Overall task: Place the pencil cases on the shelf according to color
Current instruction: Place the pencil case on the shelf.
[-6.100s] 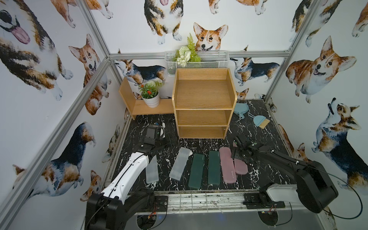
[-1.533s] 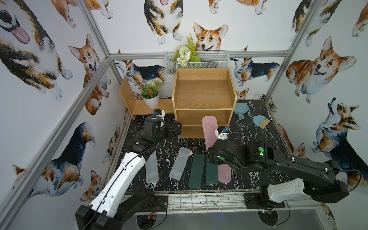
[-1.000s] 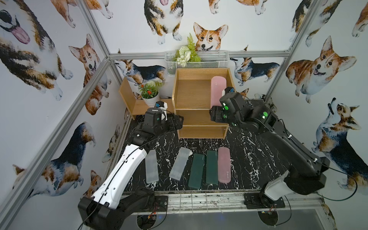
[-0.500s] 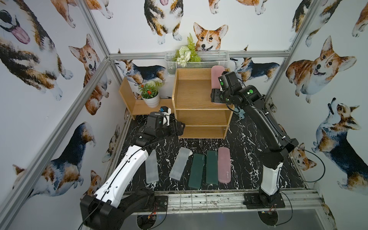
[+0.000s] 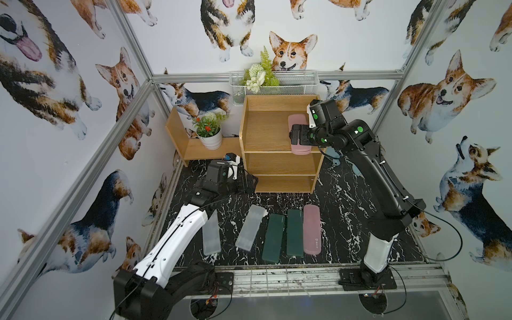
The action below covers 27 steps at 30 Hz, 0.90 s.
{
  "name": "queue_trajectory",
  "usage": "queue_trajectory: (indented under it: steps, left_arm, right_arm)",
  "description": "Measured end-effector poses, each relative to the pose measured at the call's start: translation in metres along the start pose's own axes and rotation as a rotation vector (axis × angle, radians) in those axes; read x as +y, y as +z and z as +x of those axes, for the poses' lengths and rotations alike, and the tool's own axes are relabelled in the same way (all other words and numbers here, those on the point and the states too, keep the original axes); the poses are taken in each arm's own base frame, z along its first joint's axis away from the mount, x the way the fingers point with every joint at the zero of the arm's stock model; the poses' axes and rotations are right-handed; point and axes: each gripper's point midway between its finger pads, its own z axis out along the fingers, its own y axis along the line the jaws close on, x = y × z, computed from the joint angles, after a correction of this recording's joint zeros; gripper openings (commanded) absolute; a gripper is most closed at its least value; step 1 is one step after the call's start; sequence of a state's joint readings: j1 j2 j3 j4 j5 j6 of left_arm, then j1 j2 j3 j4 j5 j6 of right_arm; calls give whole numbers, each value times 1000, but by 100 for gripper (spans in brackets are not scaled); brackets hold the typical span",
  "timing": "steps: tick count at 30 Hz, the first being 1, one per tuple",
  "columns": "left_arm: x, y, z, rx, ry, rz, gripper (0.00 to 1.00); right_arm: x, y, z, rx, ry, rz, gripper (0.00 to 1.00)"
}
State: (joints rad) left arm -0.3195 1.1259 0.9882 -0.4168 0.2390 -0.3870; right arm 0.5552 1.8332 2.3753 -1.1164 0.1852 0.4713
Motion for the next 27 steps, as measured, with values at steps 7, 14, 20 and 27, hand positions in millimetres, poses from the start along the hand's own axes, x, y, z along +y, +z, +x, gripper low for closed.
queue_trajectory:
  steps: [7, 14, 20, 27]
  left_arm:
    - [2, 1, 3, 2, 13, -1, 99]
    - [-5, -10, -2, -40, 24, 26, 99]
    - [-7, -7, -6, -39, 25, 34, 99]
    - [-6, -3, -4, -26, 25, 30, 99]
  right_arm:
    - [-2, -13, -14, -68, 9, 2, 100]
    - [9, -52, -33, -192, 29, -113, 56]
    - [33, -24, -14, -117, 10, -176, 36]
    - [23, 22, 16, -16, -3, -54, 32]
